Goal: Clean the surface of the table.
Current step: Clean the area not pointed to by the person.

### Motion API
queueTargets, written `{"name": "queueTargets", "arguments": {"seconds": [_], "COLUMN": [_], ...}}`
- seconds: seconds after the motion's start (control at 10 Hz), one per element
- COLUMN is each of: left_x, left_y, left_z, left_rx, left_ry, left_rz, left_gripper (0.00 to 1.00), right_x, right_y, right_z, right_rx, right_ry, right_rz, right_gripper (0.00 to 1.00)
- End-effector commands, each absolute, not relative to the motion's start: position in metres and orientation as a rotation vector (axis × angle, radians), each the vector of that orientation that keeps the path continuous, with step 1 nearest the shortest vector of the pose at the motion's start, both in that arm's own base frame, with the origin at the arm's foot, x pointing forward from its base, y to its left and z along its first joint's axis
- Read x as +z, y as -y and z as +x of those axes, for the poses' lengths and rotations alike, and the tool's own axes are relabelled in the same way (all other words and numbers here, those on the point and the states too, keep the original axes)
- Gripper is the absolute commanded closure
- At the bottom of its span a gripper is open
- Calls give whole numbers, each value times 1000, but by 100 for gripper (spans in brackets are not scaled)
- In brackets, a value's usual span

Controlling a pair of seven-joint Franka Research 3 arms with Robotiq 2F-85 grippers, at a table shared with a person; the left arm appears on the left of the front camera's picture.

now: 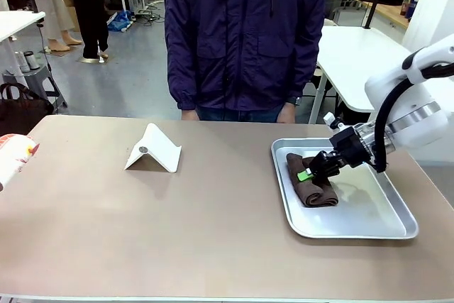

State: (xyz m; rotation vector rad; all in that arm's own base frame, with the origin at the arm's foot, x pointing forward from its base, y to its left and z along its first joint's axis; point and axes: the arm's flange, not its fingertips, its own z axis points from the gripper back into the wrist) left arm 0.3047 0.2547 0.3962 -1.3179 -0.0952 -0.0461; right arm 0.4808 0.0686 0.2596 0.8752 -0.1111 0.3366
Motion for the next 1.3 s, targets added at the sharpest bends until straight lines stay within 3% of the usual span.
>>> {"name": "queueTargets", "arguments": {"seconds": [0.0,0.9,1.2], "left_x": [401,401,401], "left_y": [-255,-255,-255], "left_z": [306,306,306], "left_rx": [-36,-36,-36], "left_ry": [110,110,110], "left_rz": [-1333,-1333,-1333], "left_gripper": [78,78,78], "right_x": [266,287,296], "right_y": [-54,39,55], "right_z": [473,436,424], "right_rx": [305,124,122], "right_ry": [92,168,279], "right_rz": [791,768,975], "right_gripper": [100,100,100]}}
